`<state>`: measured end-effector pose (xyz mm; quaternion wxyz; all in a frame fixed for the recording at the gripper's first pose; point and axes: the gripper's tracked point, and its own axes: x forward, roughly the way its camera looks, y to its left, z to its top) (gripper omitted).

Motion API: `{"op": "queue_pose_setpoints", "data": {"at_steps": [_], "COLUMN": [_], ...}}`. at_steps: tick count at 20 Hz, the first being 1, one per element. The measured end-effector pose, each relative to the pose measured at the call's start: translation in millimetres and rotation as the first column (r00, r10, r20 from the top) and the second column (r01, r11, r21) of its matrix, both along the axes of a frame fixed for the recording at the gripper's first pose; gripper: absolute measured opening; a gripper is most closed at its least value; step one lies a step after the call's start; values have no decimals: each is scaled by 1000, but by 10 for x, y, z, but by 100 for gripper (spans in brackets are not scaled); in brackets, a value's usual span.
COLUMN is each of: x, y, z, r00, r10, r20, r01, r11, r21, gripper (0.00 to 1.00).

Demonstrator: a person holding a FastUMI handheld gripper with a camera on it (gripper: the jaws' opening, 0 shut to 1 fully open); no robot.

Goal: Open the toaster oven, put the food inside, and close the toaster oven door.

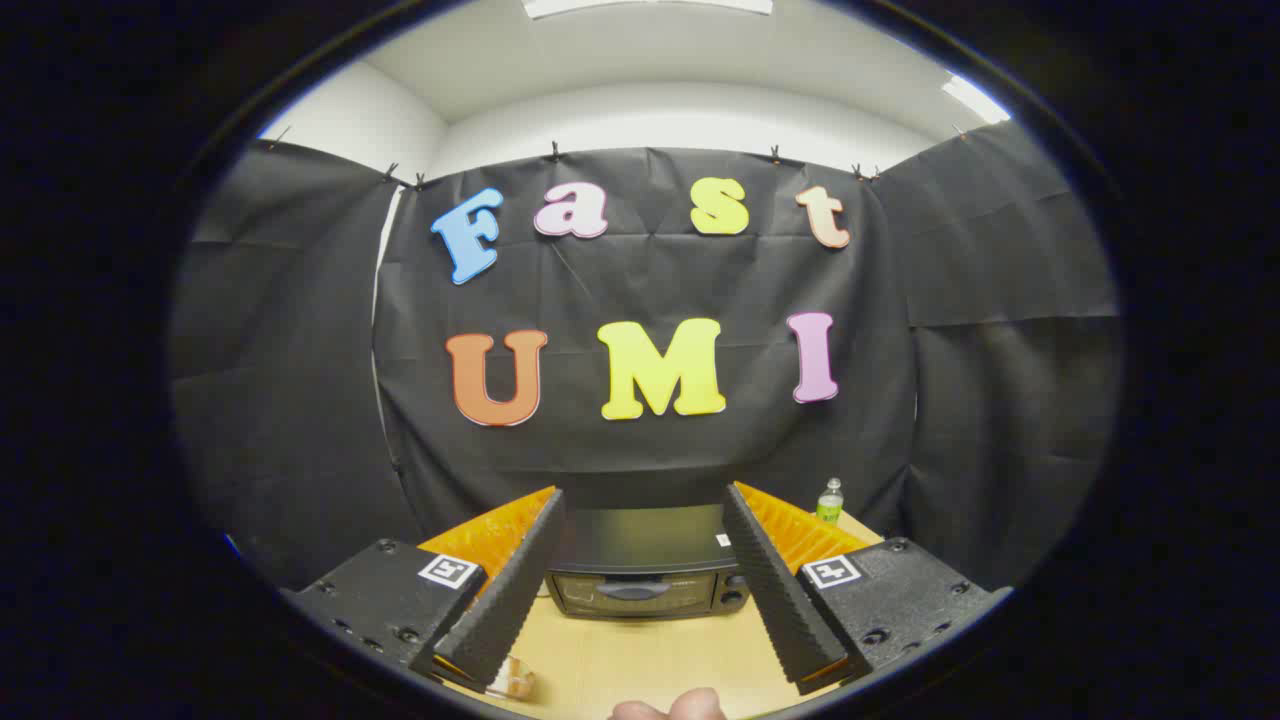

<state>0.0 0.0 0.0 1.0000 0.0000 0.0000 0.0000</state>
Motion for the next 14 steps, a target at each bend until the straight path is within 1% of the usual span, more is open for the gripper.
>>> {"op": "queue_pose_setpoints", "data": {"at_steps": [8,14], "x": [-30,-51], "y": [-24,-141], "z": [21,3], "r00": [1000,999], "r10": [-2,-36], "r20": [-19,-29], "r01": [2,36], "r11": [1000,999], "r21": [3,2], "gripper": [100,100]}}
